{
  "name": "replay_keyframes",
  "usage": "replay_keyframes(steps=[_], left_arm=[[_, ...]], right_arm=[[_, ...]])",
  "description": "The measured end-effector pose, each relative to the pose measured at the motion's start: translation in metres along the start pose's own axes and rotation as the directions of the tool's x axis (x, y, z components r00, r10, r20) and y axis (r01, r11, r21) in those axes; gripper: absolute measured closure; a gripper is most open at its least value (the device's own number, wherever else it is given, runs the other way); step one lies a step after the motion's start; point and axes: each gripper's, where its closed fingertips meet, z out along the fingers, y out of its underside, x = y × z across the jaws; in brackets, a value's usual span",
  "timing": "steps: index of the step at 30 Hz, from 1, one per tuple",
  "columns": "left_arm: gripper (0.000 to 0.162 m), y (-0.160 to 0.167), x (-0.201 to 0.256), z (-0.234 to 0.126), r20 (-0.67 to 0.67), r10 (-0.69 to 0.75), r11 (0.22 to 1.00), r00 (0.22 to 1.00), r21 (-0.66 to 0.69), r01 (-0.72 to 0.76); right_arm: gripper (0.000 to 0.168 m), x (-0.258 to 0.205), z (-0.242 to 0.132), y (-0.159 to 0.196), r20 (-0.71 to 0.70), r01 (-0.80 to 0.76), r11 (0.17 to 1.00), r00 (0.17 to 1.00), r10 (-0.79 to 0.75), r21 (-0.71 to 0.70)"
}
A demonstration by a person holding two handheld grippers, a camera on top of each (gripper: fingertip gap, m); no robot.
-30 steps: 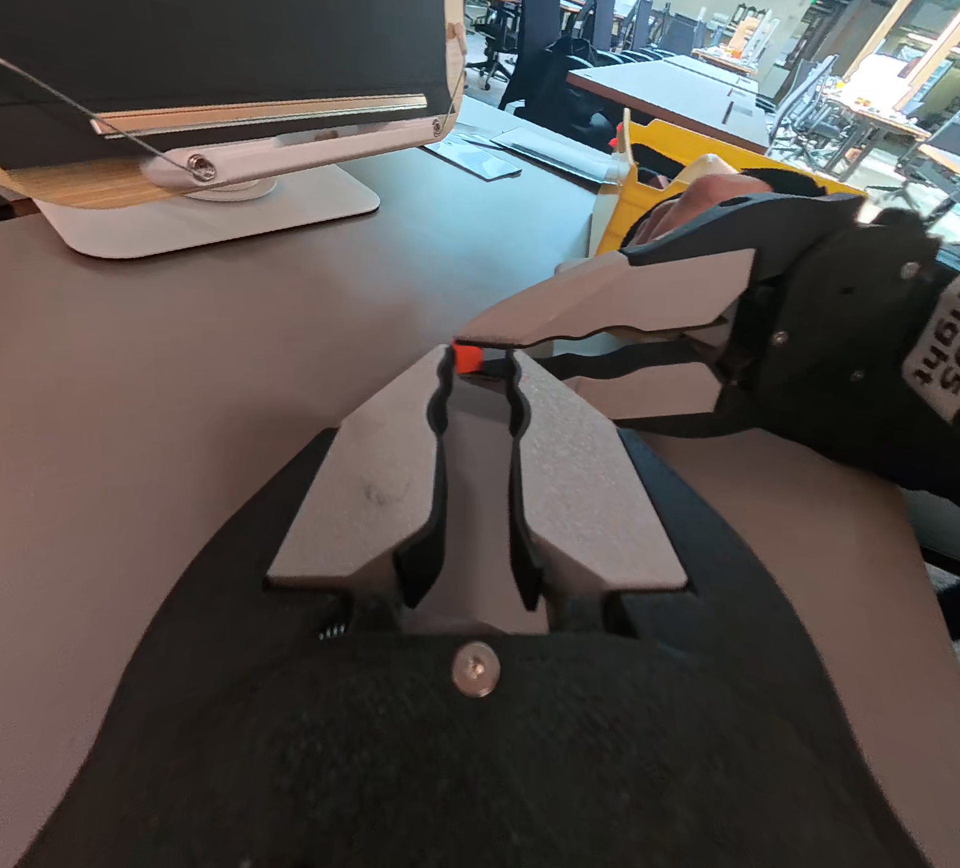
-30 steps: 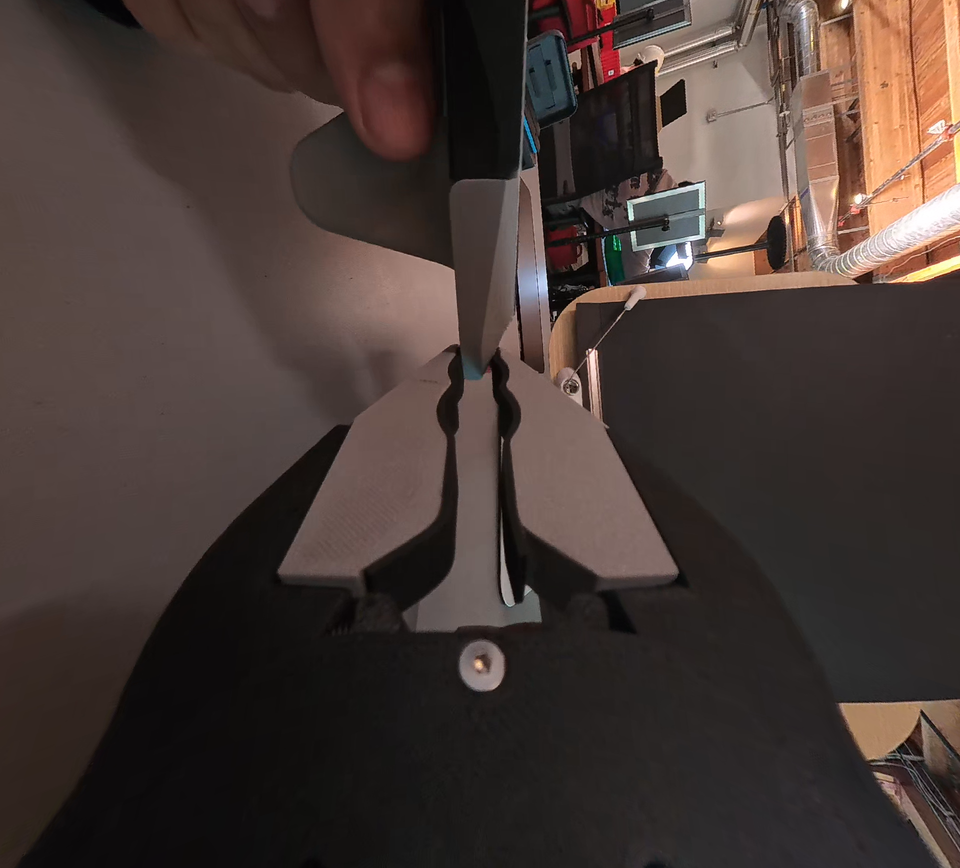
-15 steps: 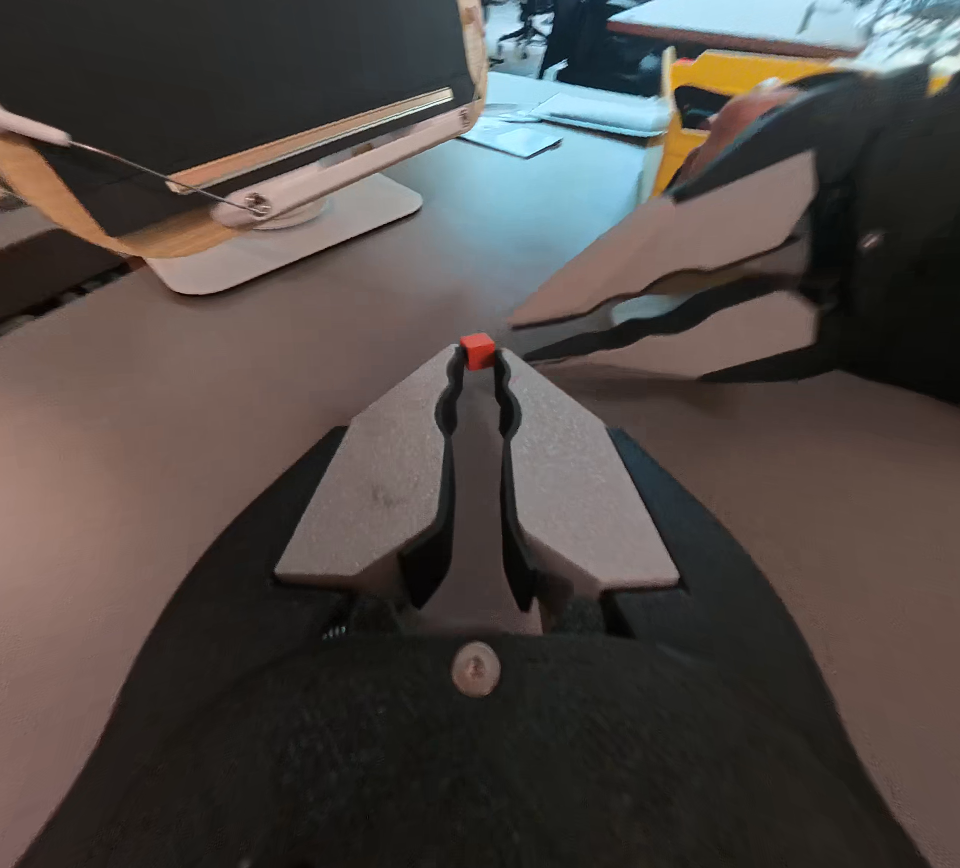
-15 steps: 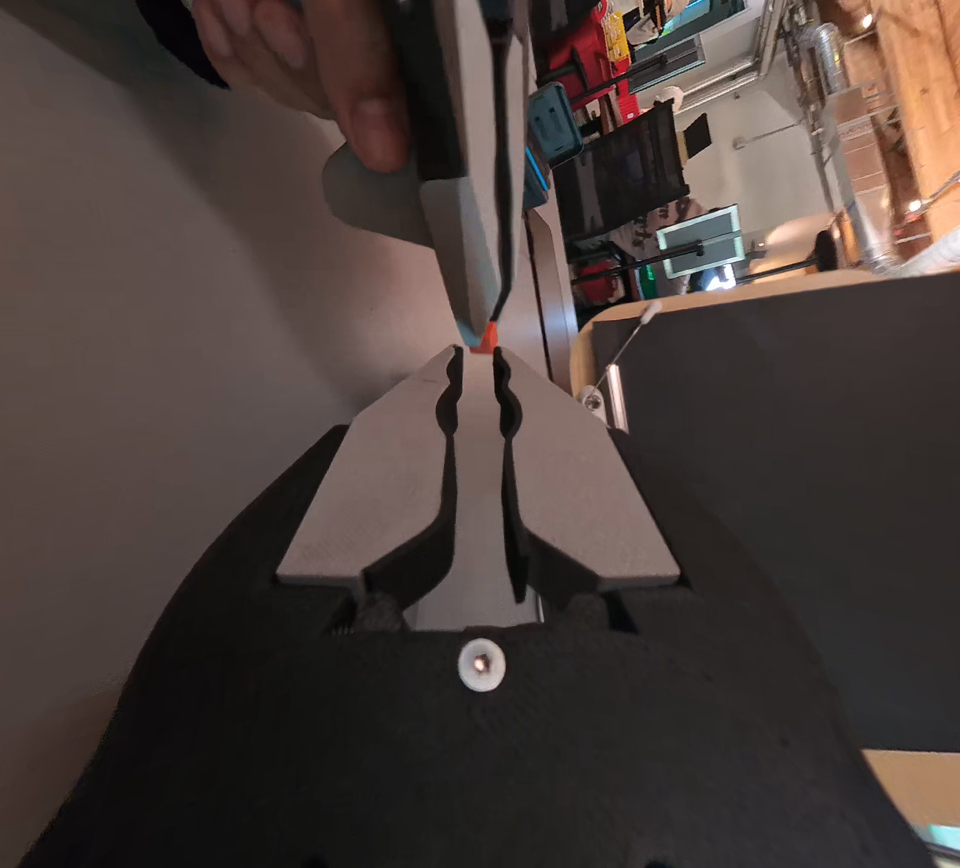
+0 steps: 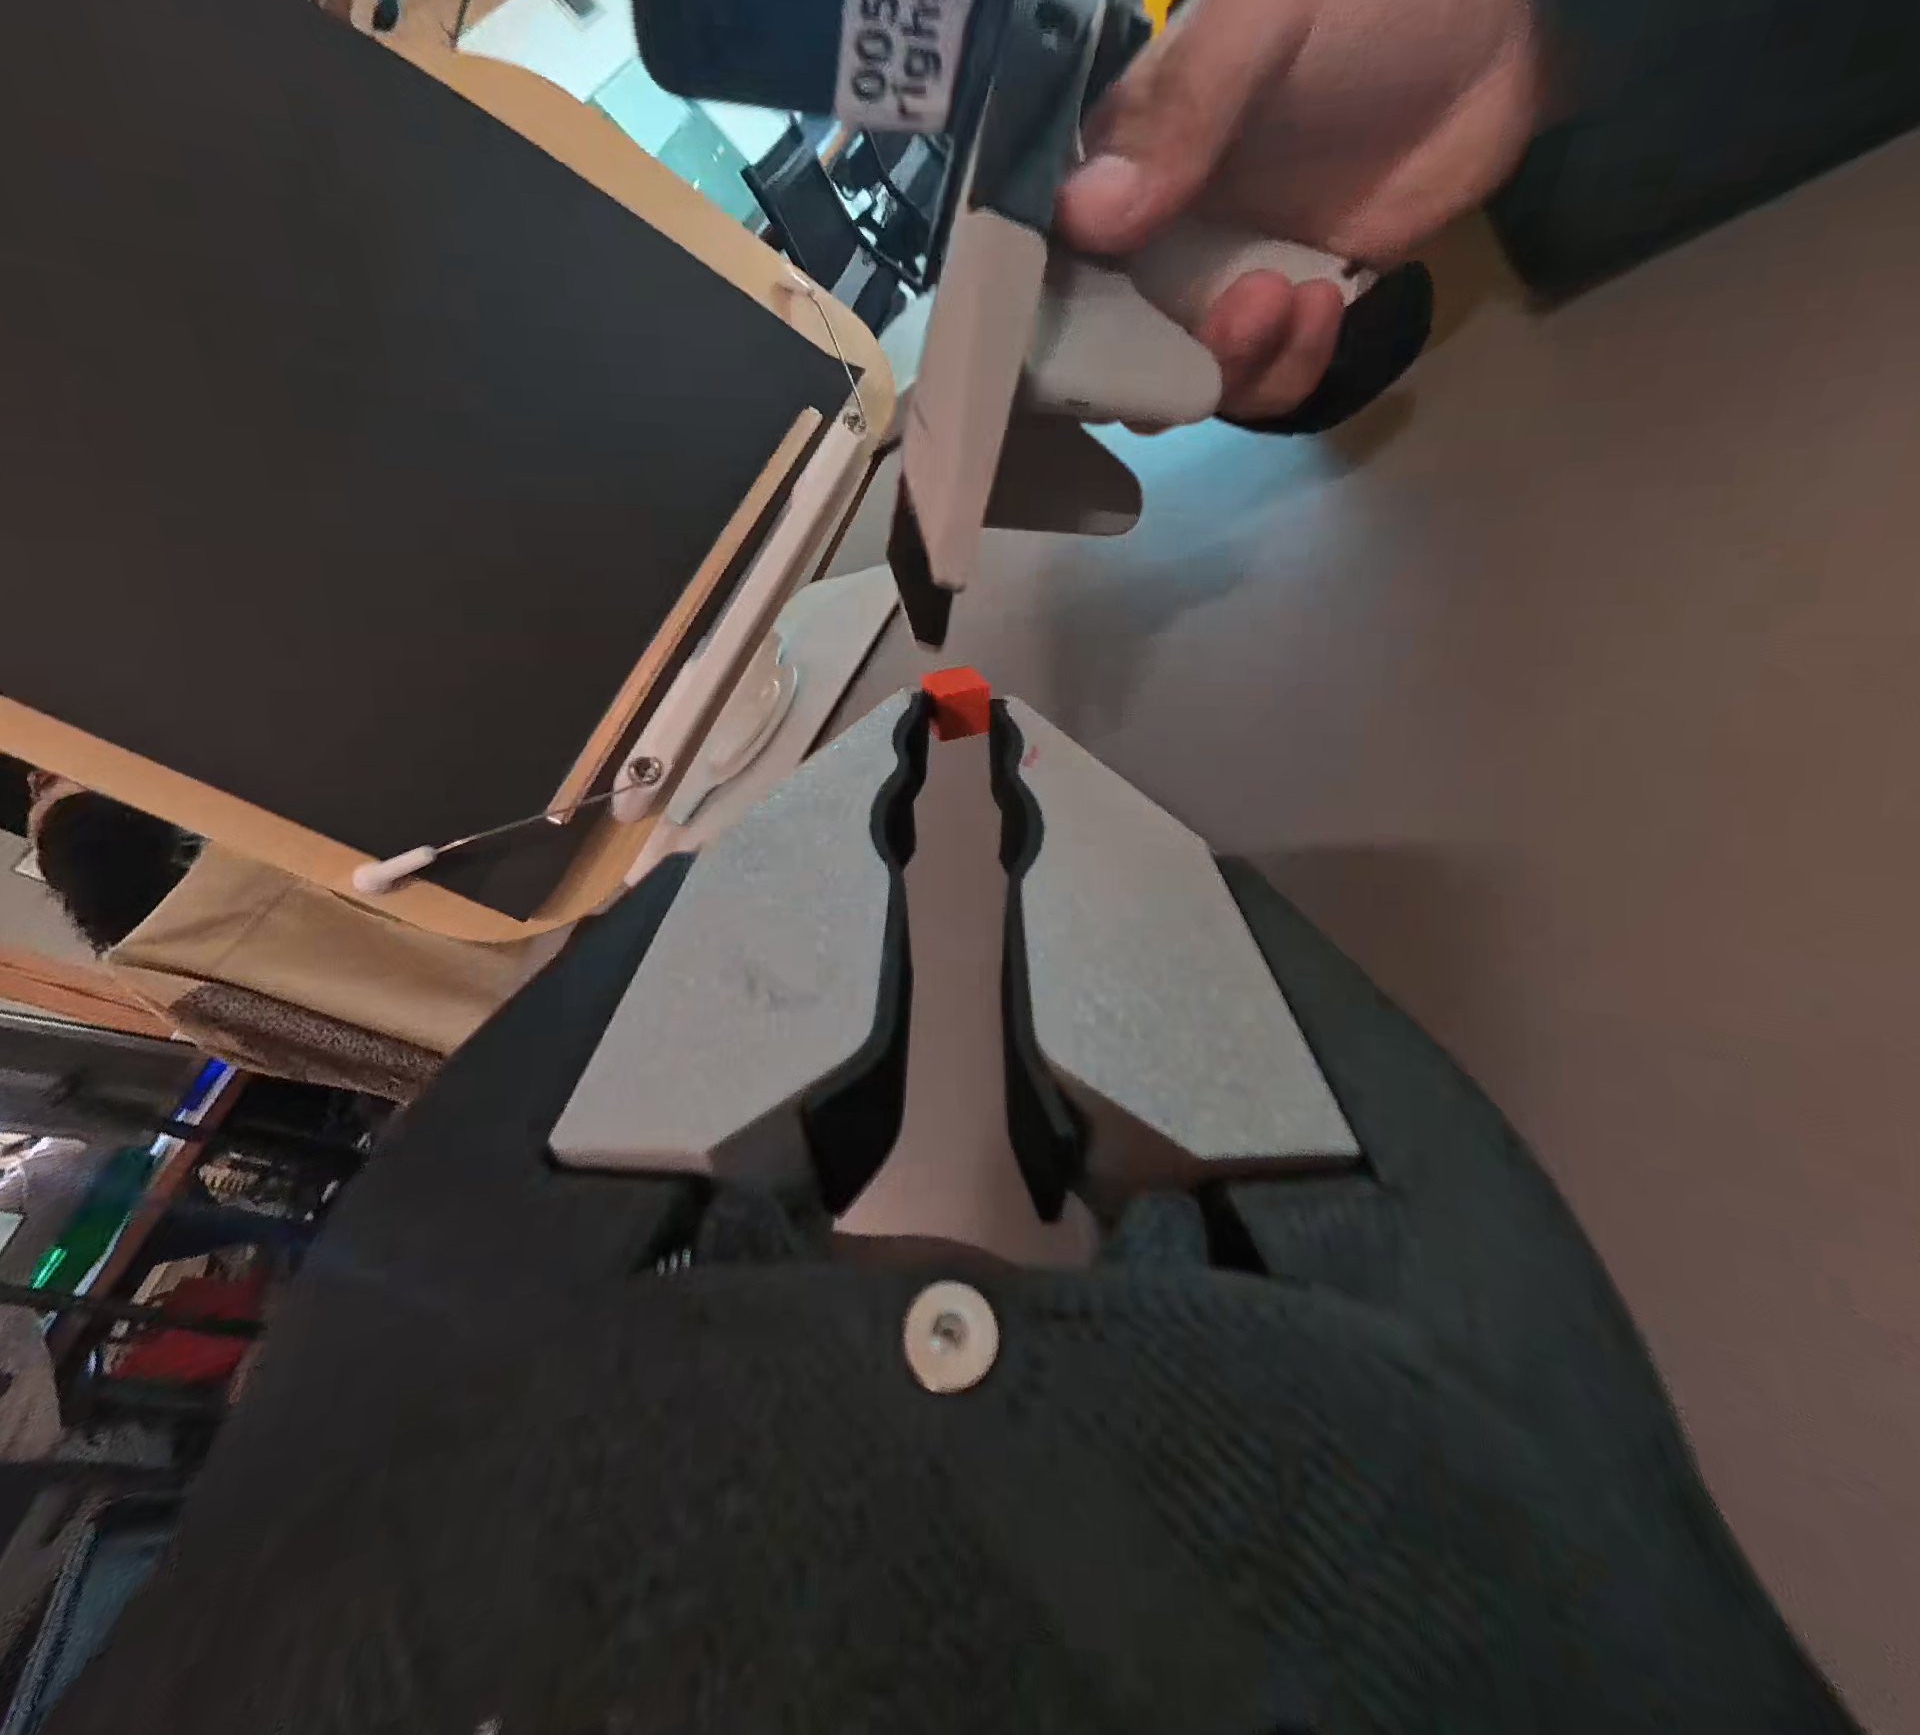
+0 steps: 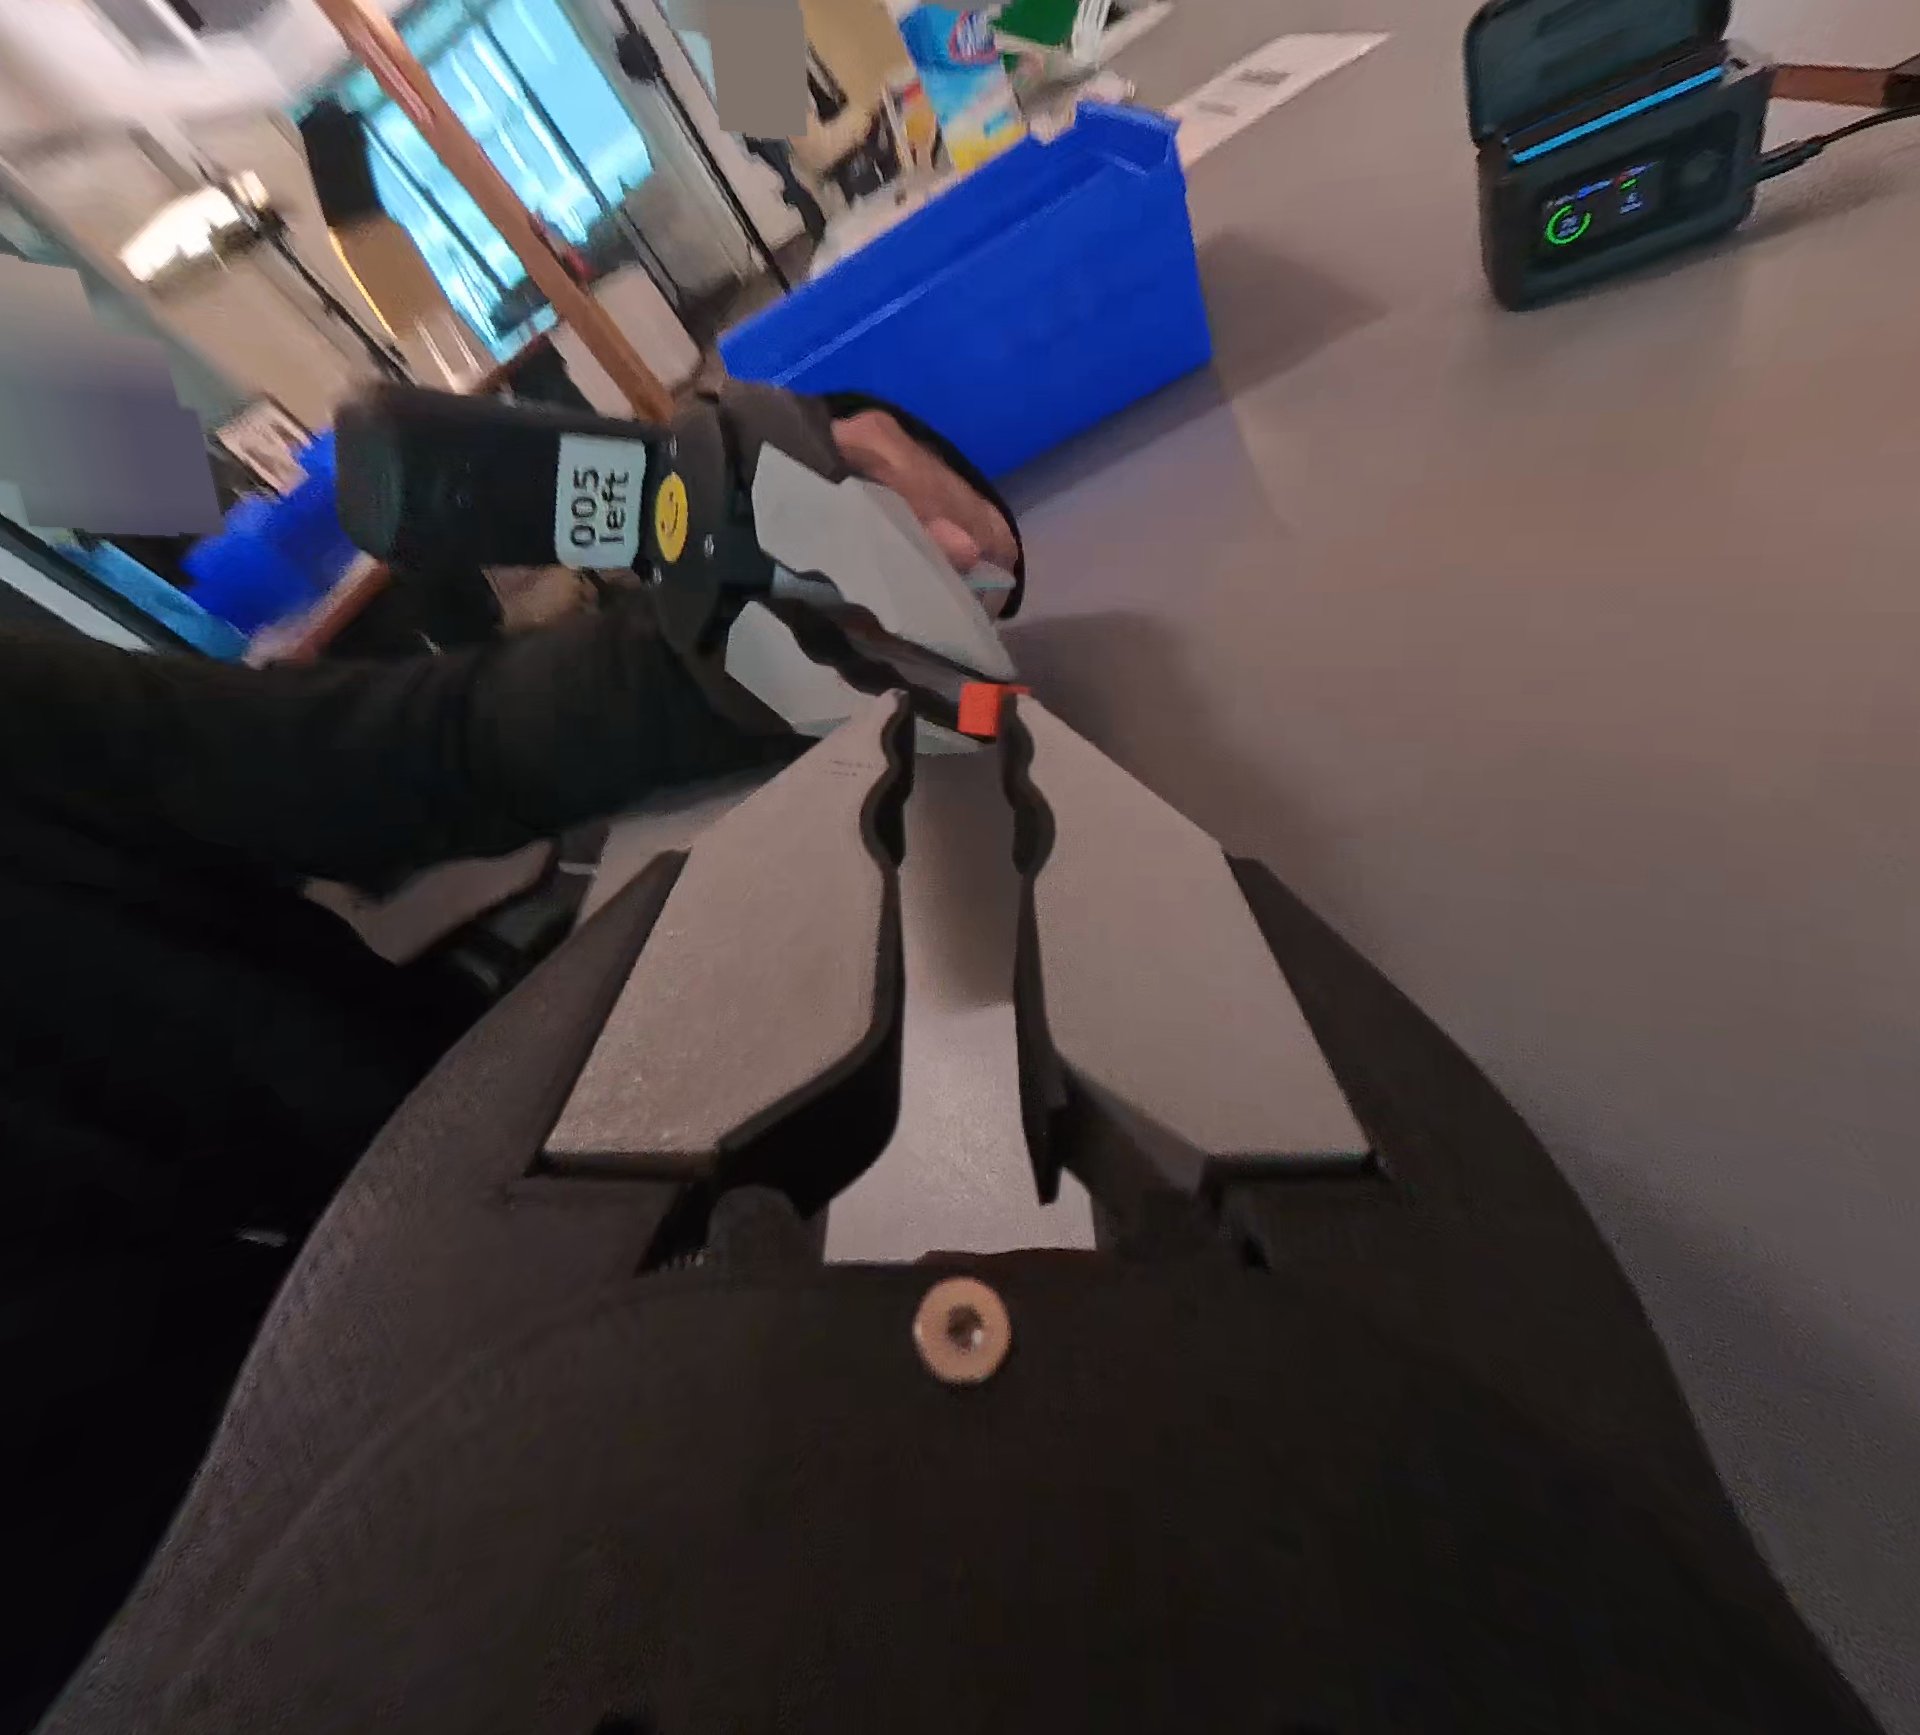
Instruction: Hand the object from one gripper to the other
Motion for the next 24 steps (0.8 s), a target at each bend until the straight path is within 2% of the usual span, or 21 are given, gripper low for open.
replay_keyframes(steps=[3, 6, 9, 11, 20, 24], left_arm=[[0.153, -0.012, -0.001, -0.005, -0.001, -0.002, 0.999, 1.000, 0.052, 0.002], [0.153, -0.019, -0.002, -0.006, 0.005, -0.012, 0.996, 1.000, 0.086, 0.012], [0.153, -0.023, -0.002, -0.007, 0.000, -0.026, 0.994, 1.000, 0.106, 0.026], [0.153, -0.023, -0.002, -0.007, 0.002, -0.029, 0.994, 1.000, 0.105, 0.029], [0.153, -0.019, -0.004, -0.004, 0.024, -0.065, 0.994, 0.998, 0.091, 0.062], [0.148, -0.014, -0.001, -0.002, 0.005, -0.094, 0.993, 0.996, 0.068, 0.093]], right_arm=[[0.156, 0.004, -0.007, -0.003, 0.037, -0.072, 0.997, 0.997, 0.070, 0.040], [0.150, -0.010, -0.002, -0.003, 0.153, -0.138, 0.990, 0.980, 0.131, 0.035], [0.153, -0.018, 0.004, 0.001, 0.188, -0.136, 0.991, 0.973, 0.132, 0.009], [0.160, -0.016, 0.007, 0.003, 0.158, -0.124, 0.992, 0.980, 0.123, 0.000], [0.161, -0.010, 0.007, 0.002, 0.158, -0.165, 0.986, 0.974, 0.160, 0.020], [0.161, -0.003, 0.006, 0.004, 0.095, -0.125, 0.992, 0.988, 0.123, 0.011]])
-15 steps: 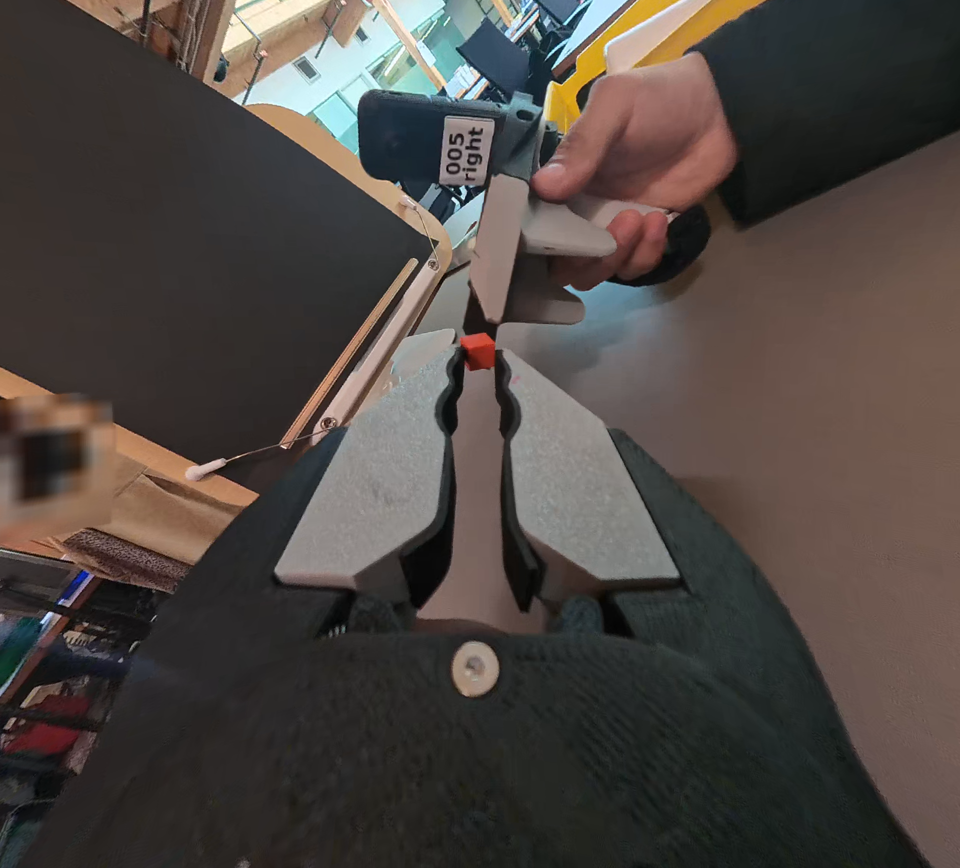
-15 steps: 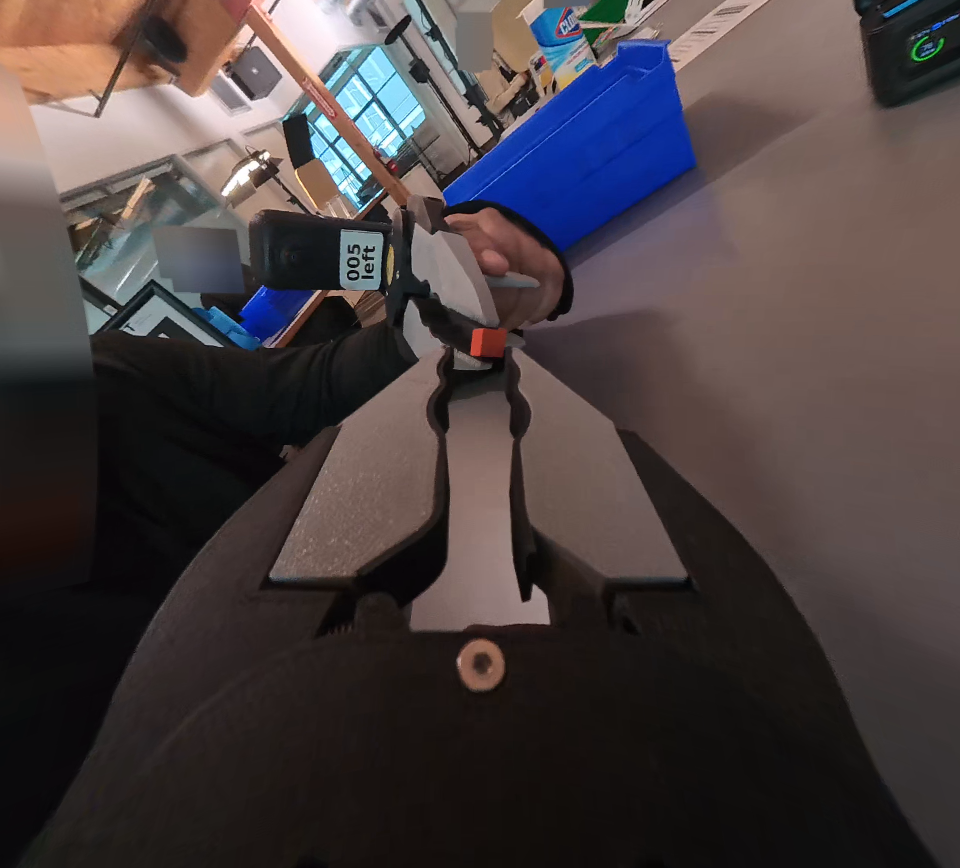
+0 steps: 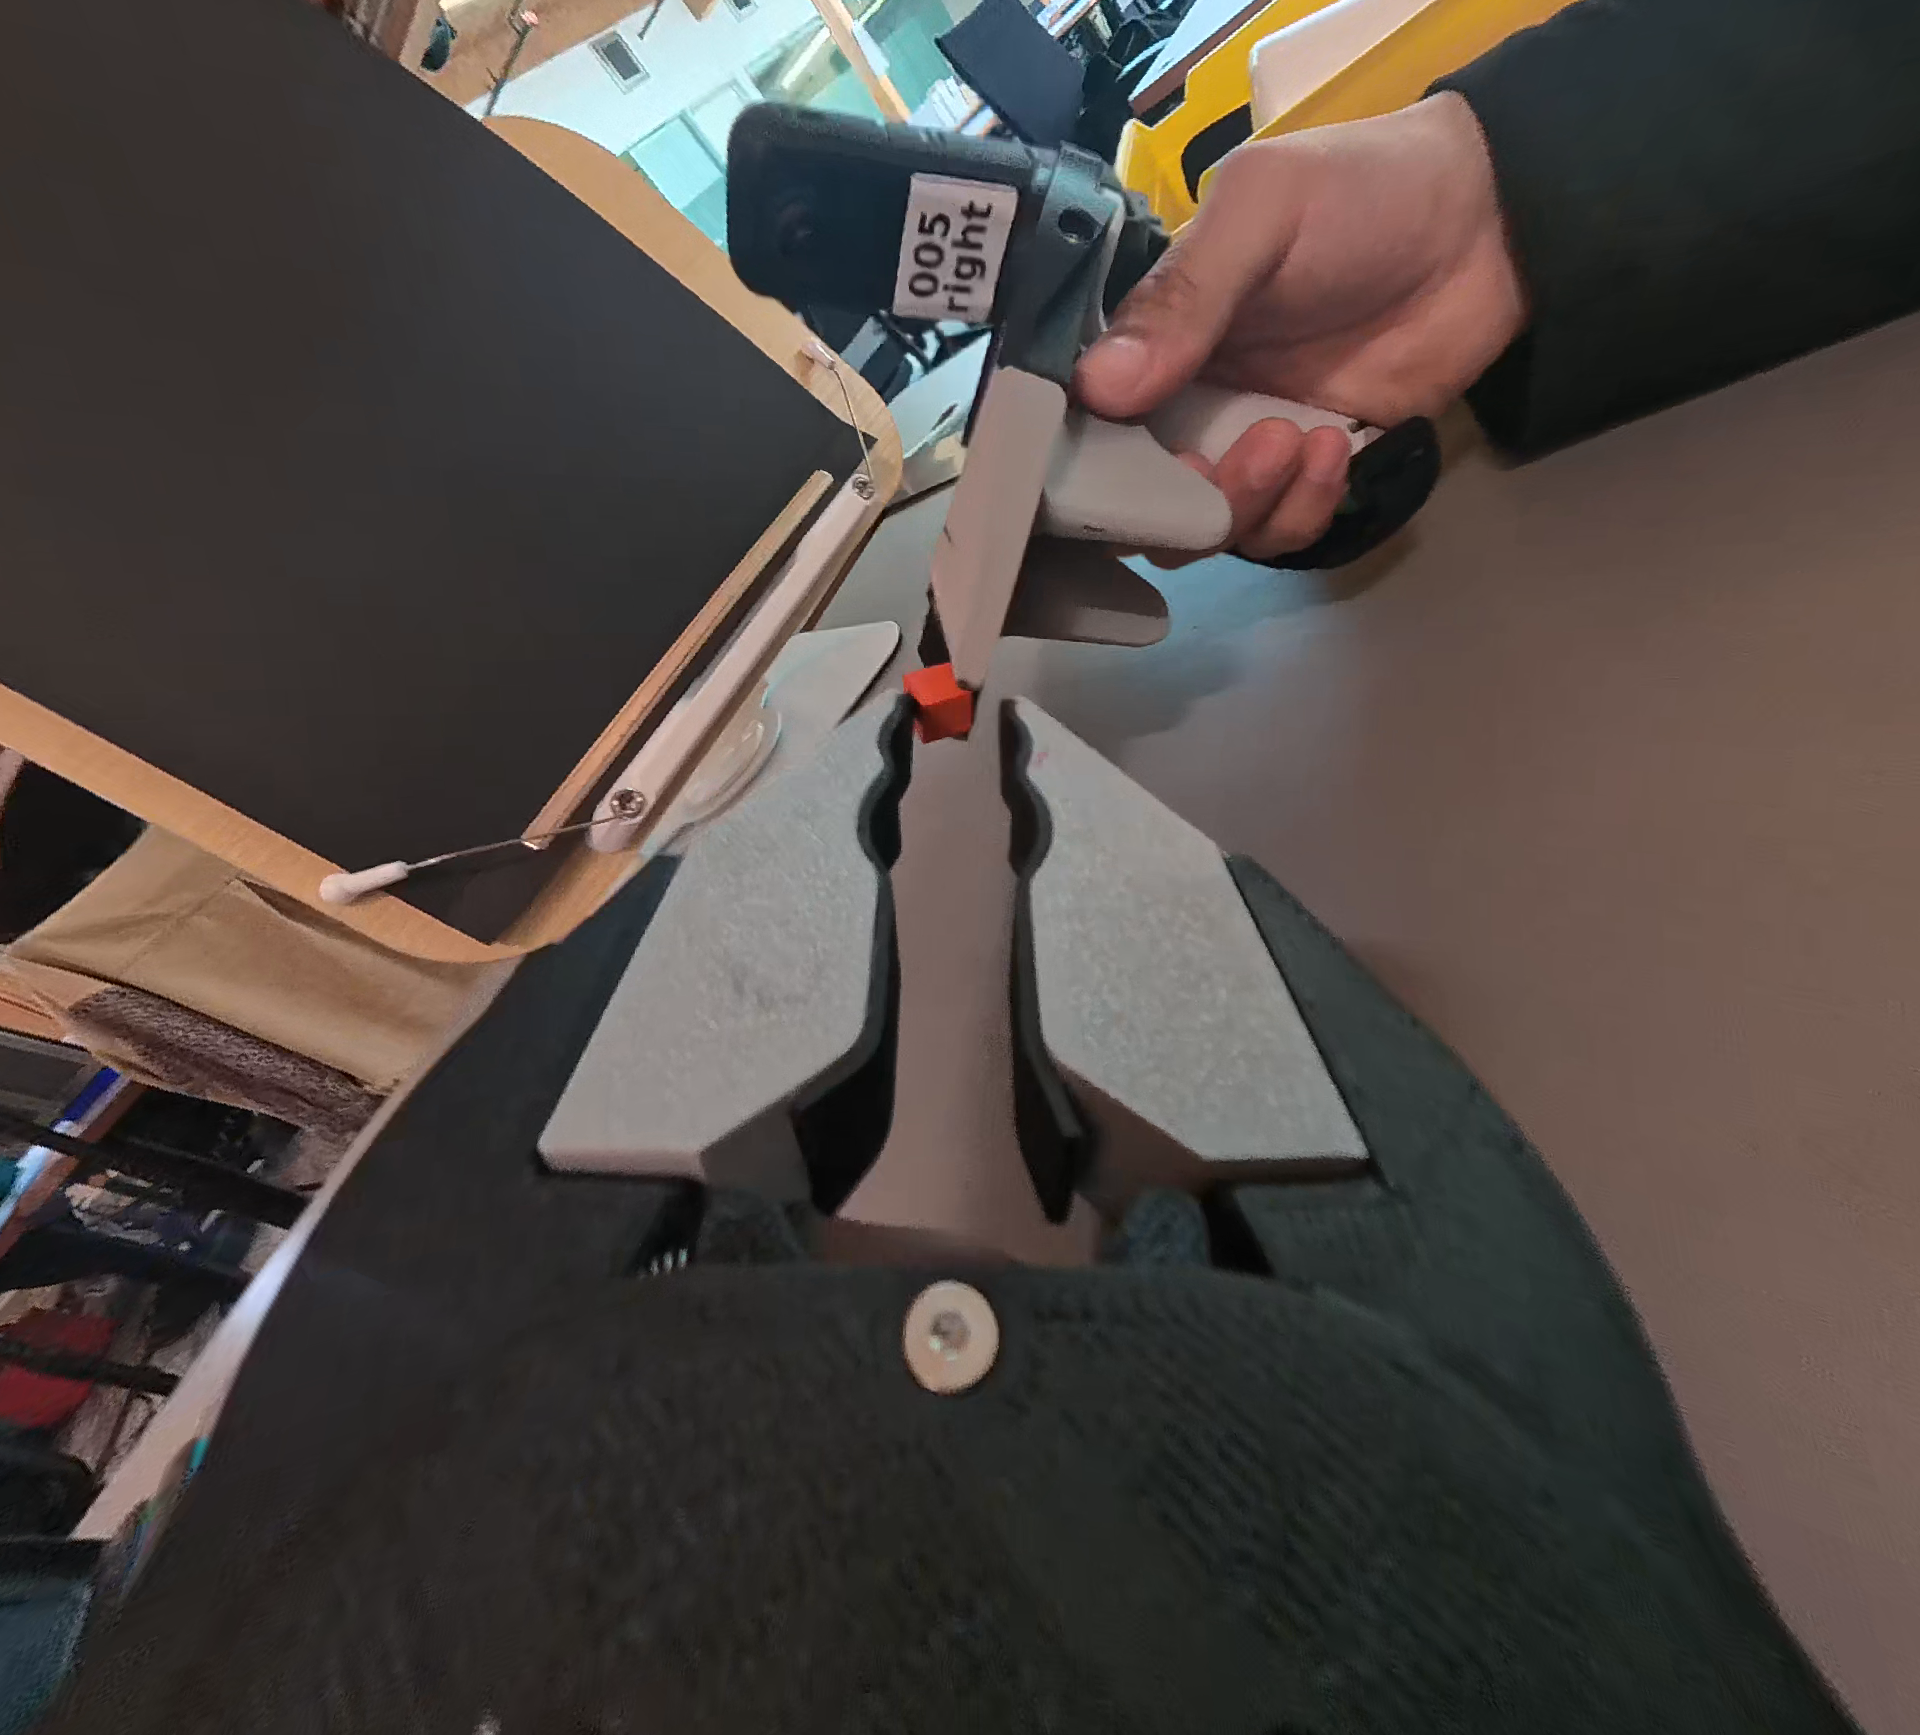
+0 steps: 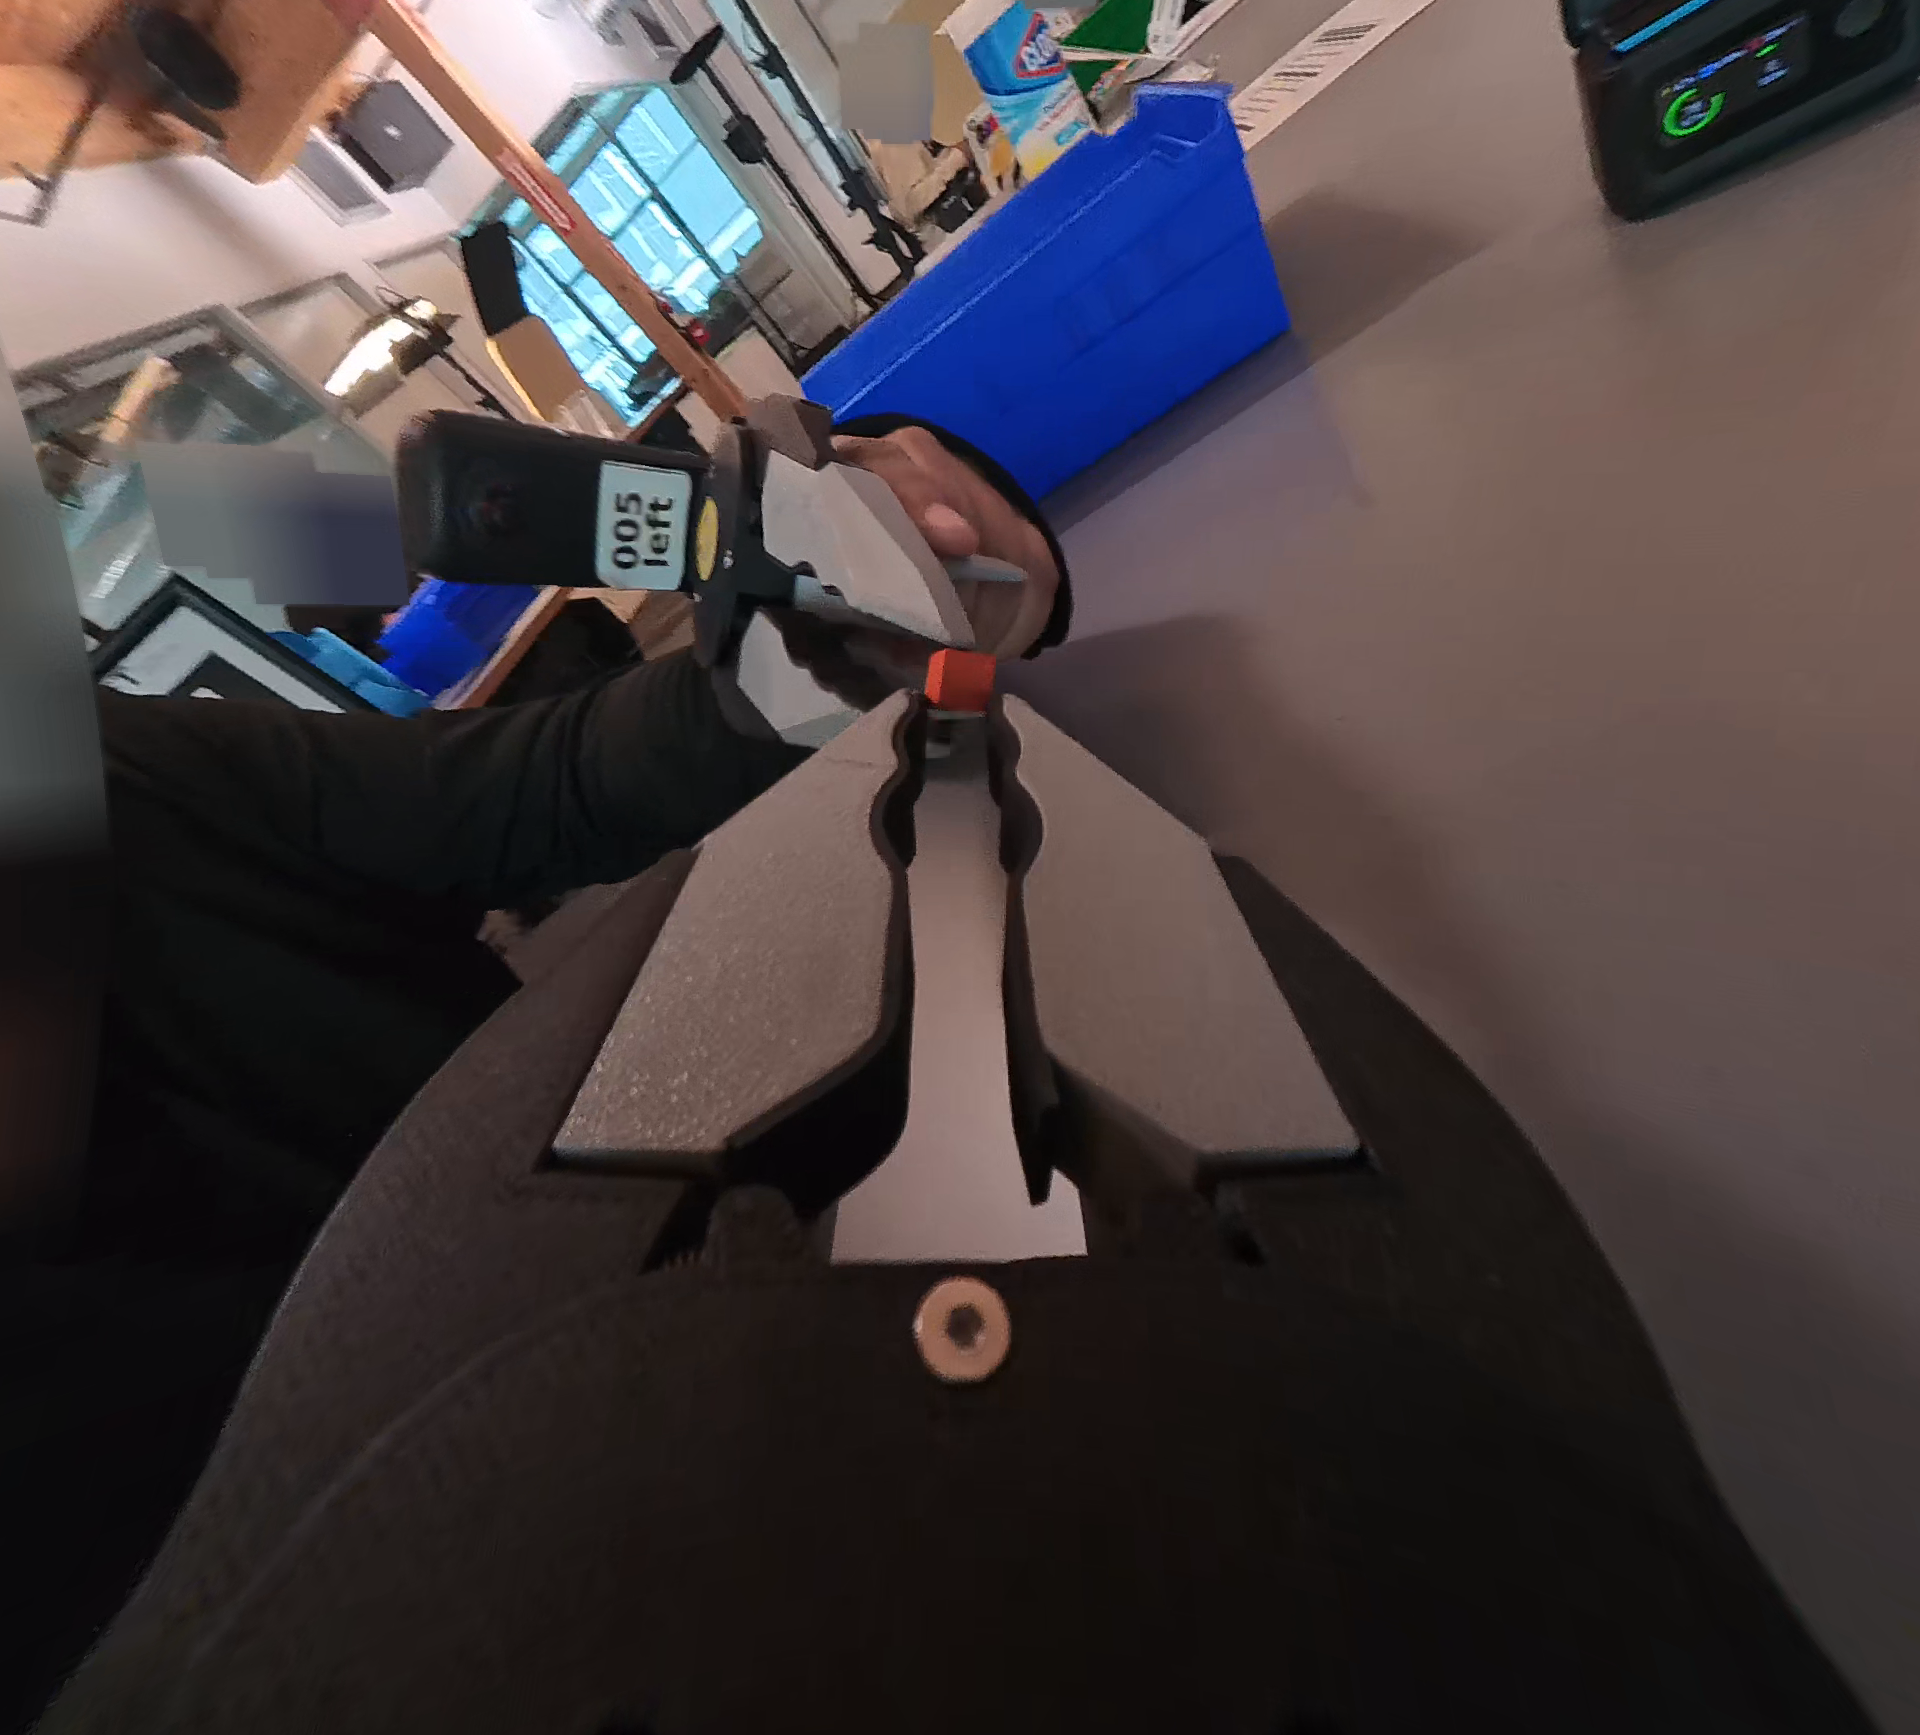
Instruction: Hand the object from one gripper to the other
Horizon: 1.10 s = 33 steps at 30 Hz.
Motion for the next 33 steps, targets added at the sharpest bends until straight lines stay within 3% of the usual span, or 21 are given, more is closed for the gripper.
replay_keyframes(steps=[4, 9, 12, 16, 21, 27, 33], left_arm=[[0.137, 0.007, 0.007, 0.000, -0.077, -0.096, 0.995, 0.992, -0.036, 0.093], [0.137, 0.012, -0.007, -0.004, -0.076, -0.282, 0.959, 0.956, -0.052, 0.279], [0.135, 0.022, -0.014, -0.004, -0.091, -0.493, 0.869, 0.865, -0.104, 0.485], [0.130, 0.033, -0.020, -0.003, -0.093, -0.751, 0.659, 0.654, -0.167, 0.733], [0.124, 0.027, -0.012, 0.000, -0.165, -0.858, 0.512, 0.487, -0.189, 0.838], [0.133, 0.023, -0.010, 0.003, -0.180, -0.868, 0.492, 0.464, -0.171, 0.854], [0.137, 0.020, -0.006, 0.003, -0.226, -0.883, 0.454, 0.411, -0.187, 0.871]], right_arm=[[0.161, 0.019, -0.005, 0.002, -0.173, 0.121, 0.991, 0.976, -0.129, -0.058], [0.161, 0.020, -0.003, -0.001, -0.317, 0.392, 0.901, 0.844, -0.433, -0.186], [0.161, 0.019, -0.004, -0.005, -0.394, 0.565, 0.770, 0.662, -0.638, -0.297], [0.161, 0.026, -0.003, -0.005, -0.431, 0.671, 0.545, 0.352, -0.831, -0.503], [0.161, 0.034, -0.003, -0.005, -0.402, 0.660, 0.380, 0.127, -0.907, -0.649], [0.161, 0.029, 0.003, -0.007, -0.338, 0.656, 0.231, -0.039, -0.940, -0.718], [0.161, 0.023, 0.011, -0.004, -0.307, 0.667, 0.187, -0.065, -0.950, -0.721]])
